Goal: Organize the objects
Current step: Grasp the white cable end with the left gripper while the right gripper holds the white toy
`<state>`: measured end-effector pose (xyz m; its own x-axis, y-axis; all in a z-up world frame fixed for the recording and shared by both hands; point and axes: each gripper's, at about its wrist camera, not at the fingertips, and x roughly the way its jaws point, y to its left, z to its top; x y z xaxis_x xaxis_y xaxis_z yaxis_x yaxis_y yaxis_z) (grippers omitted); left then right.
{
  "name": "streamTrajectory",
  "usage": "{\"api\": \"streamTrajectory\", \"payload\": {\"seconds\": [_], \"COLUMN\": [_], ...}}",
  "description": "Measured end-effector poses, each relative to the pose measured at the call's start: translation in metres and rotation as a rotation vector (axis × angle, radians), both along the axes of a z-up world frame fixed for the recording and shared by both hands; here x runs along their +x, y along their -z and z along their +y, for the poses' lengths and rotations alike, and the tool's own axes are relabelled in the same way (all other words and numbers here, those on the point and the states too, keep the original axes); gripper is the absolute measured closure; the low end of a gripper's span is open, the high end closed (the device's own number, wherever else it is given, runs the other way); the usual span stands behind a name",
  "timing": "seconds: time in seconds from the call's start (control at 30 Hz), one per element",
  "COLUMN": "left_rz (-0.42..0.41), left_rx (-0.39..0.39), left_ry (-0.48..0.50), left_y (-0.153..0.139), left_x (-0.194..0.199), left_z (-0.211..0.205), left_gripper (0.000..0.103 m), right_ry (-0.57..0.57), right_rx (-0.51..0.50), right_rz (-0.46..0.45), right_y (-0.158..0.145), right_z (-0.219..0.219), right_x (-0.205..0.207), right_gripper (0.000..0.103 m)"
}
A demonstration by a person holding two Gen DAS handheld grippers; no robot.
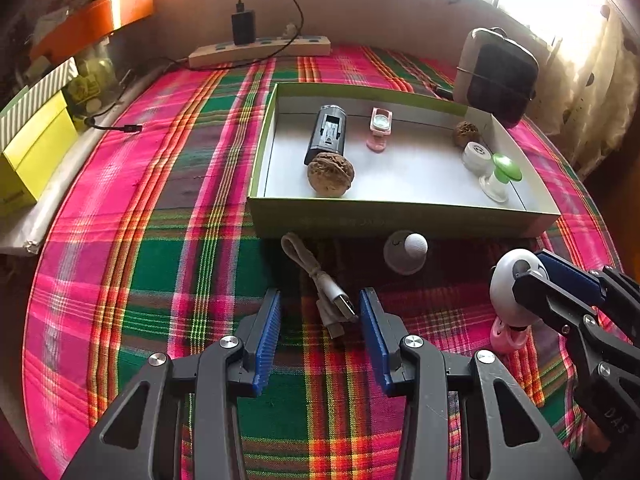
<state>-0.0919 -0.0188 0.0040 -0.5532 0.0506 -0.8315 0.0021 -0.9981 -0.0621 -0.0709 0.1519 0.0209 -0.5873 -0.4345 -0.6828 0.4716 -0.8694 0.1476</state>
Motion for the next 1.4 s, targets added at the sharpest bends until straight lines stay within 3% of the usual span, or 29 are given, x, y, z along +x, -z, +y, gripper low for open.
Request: {"api": "streamTrajectory", "payload": {"seconds": [0.3, 0.53, 1.4], "left_rz": [0.012, 0.018, 0.051], "left_rx": [0.016, 0.004, 0.047], "left_ry": [-0.006, -0.024, -0.018], "left_y": [0.001, 0.001, -0.006], "left_x": [-0.003, -0.003, 0.000], "left_z": [-0.003, -0.007, -0.012], "left_gripper": [0.066, 0.083, 0.084], "right_ry": [0.000, -0.004, 0.005], "right_rx": [0.000, 0.003, 0.006], "right_rz": [-0.001, -0.001, -0.002], "right_y": [0.000, 0.001, 0.000], "right_z": [0.000, -0.002, -0.003], "right_x": [0.000, 0.002, 0.002], "right_gripper": [0.076, 0.076, 0.076]}}
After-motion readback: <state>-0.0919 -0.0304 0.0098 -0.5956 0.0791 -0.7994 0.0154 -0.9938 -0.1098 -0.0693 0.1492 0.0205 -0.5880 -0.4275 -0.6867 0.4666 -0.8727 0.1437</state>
